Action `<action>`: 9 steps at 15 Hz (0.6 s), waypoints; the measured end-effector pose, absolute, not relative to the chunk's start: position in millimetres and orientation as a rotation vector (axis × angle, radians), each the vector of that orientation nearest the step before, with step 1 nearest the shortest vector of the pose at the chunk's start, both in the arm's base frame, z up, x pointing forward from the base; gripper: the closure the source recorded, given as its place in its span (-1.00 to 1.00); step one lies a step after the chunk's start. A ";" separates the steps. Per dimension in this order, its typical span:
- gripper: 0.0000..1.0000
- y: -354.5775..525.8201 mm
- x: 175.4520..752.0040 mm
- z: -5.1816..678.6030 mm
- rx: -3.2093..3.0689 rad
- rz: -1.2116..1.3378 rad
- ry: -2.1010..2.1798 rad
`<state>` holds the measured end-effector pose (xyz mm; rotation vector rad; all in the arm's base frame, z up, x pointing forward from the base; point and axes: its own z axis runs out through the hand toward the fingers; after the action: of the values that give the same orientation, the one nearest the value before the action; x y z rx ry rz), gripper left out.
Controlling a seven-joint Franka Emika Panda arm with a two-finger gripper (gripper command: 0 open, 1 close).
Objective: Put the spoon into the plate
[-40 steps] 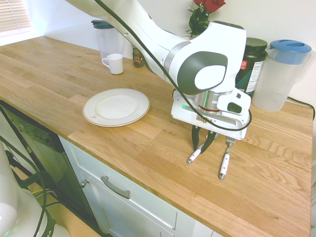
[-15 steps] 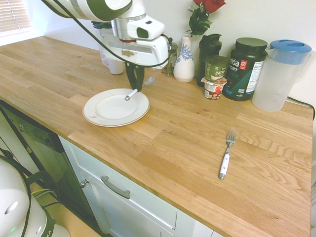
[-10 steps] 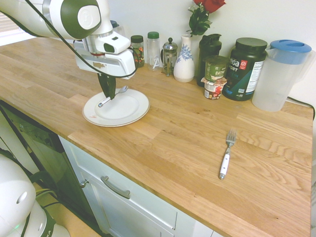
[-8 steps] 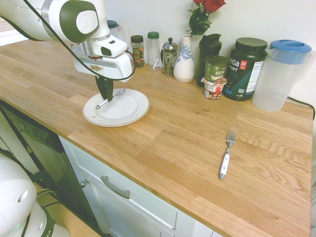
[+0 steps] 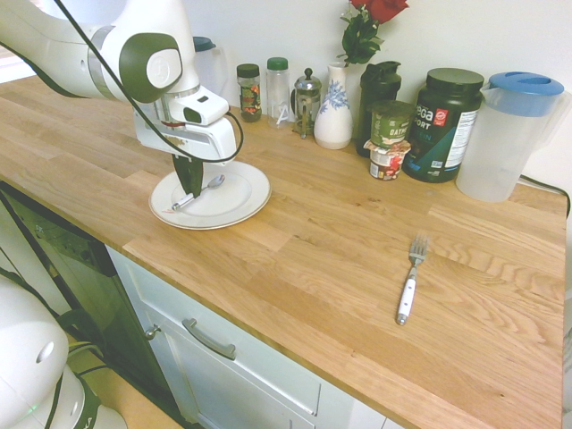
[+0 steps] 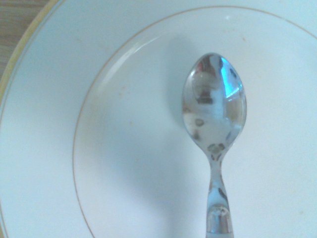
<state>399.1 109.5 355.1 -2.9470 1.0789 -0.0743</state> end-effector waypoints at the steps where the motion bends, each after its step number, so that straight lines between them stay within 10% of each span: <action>1: -1.00 111.4 400.5 351.2 -2.947 -0.063 1.085; 9: -1.00 119.4 417.8 356.5 -2.928 -0.076 1.098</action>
<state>417.8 119.4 356.5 -2.9278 1.0976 -0.0762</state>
